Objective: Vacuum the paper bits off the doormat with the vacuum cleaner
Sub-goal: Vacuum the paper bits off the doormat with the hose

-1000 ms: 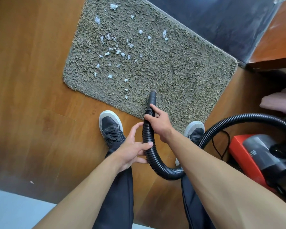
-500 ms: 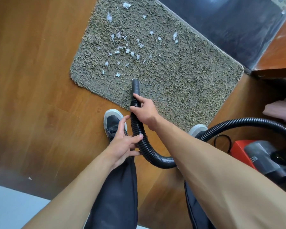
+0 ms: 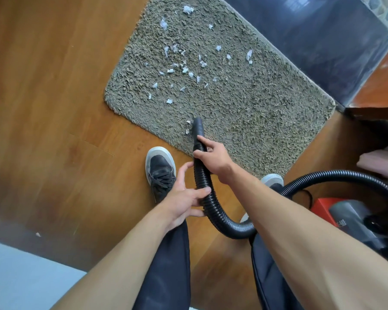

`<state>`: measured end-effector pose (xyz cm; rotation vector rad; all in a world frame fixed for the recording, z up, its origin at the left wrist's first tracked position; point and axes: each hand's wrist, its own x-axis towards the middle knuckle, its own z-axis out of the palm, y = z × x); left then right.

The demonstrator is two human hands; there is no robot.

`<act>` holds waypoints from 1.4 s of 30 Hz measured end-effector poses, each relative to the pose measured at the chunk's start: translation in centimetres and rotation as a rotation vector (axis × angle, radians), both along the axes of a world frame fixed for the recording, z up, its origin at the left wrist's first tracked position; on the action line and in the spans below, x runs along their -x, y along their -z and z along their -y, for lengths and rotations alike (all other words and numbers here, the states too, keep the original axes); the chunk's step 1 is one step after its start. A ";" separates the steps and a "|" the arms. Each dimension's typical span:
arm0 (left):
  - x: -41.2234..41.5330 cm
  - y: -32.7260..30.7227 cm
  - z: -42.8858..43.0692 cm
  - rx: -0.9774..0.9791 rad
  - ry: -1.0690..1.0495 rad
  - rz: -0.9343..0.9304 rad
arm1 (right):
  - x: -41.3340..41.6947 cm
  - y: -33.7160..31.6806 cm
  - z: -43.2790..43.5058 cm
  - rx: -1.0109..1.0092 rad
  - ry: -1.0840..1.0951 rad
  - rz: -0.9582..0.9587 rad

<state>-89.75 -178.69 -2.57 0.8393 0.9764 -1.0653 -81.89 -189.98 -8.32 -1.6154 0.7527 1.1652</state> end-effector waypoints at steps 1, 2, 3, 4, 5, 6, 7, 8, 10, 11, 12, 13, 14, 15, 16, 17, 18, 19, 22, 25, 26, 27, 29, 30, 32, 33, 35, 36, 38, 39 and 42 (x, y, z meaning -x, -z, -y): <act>0.3 -0.2 0.1 0.008 0.002 -0.013 | 0.5 -0.2 0.3 -0.002 0.013 -0.018; 0.6 -0.3 0.2 0.017 0.005 -0.024 | 0.9 -0.4 0.5 -0.001 0.014 -0.032; 0.9 -0.4 0.2 0.025 0.009 -0.033 | 1.3 -0.5 0.7 0.001 0.011 -0.043; 1.2 -0.5 0.2 0.031 0.011 -0.040 | 1.6 -0.6 0.7 0.000 0.006 -0.053; 1.5 -0.6 0.1 0.034 0.009 -0.045 | 1.8 -0.6 0.6 0.000 0.000 -0.063; 1.7 -0.7 -0.1 0.033 0.003 -0.049 | 2.0 -0.6 0.4 0.001 -0.015 -0.071; 1.9 -0.8 -0.3 0.032 -0.006 -0.053 | 2.1 -0.5 0.1 0.002 -0.032 -0.077; 2.2 -0.8 -0.5 0.030 -0.015 -0.057 | 2.2 -0.4 -0.2 0.001 -0.052 -0.081; 2.5 -0.9 -1.0 0.027 -0.036 -0.064 | 2.3 -0.3 -1.0 -0.008 -0.085 -0.080; 2.7 -0.9 -1.3 0.024 -0.047 -0.064 | 2.3 -0.1 -1.3 -0.010 -0.098 -0.078; 2.7 -0.9 -1.6 0.021 -0.058 -0.061 | 2.2 -0.1 -1.7 -0.011 -0.110 -0.074; 2.7 -0.8 -1.9 0.019 -0.066 -0.056 | 2.1 0.0 -2.0 -0.011 -0.116 -0.070; 2.7 -0.7 -2.2 0.018 -0.068 -0.049 | 1.9 0.1 -2.2 -0.009 -0.120 -0.066; 2.6 -0.7 -2.4 0.020 -0.065 -0.043 | 1.8 0.1 -2.4 -0.008 -0.118 -0.065; 2.5 -0.7 -2.5 0.022 -0.057 -0.037 | 1.7 0.1 -2.4 -0.006 -0.113 -0.066; 2.4 -0.6 -2.5 0.022 -0.049 -0.034 | 1.6 0.0 -2.4 -0.004 -0.104 -0.067; 2.2 -0.6 -2.5 0.019 -0.041 -0.030 | 1.6 -0.1 -2.4 -0.003 -0.094 -0.064; 2.1 -0.6 -2.5 0.017 -0.035 -0.026 | 1.5 -0.1 -2.3 -0.003 -0.082 -0.056; 1.6 -0.6 -2.3 0.013 -0.037 -0.015 | 0.9 0.0 -2.2 0.002 -0.071 -0.020; 0.8 -0.4 -2.3 0.005 -0.033 -0.010 | 0.1 0.5 -2.3 0.009 -0.070 -0.016; 0.5 -0.3 -2.4 0.001 -0.030 -0.006 | -0.1 0.7 -2.5 0.013 -0.071 -0.015; 0.3 -0.2 -2.5 -0.002 -0.028 -0.002 | -0.3 0.9 -2.6 0.017 -0.072 -0.011; -0.1 -0.1 -2.9 -0.002 -0.023 0.005 | -0.6 1.1 -2.8 0.022 -0.077 -0.007; -0.2 -0.1 -3.0 -0.001 -0.018 0.007 | -0.7 1.2 -2.9 0.022 -0.079 -0.006; -0.2 -0.1 -3.3 0.000 -0.014 0.011 | -0.6 1.4 -3.1 0.025 -0.084 -0.002; -0.1 -0.1 -3.4 -0.004 -0.016 0.013 | -0.5 1.5 -3.2 0.028 -0.084 0.004; 0.2 -0.1 -3.5 -0.021 -0.025 0.028 | -0.3 1.5 -3.5 0.022 -0.073 0.016; 0.3 -0.1 -3.6 -0.031 -0.031 0.038 | -0.2 1.6 -3.6 0.025 -0.073 0.023; 0.5 -0.1 -3.8 -0.042 -0.043 0.052 | -0.1 1.5 -3.8 0.030 -0.082 0.033; 0.5 -0.1 -3.9 -0.042 -0.049 0.057 | -0.1 1.5 -4.0 0.022 -0.090 0.040; 0.3 -0.1 -4.2 -0.058 -0.071 0.066 | -0.7 1.2 -4.8 0.002 -0.160 0.095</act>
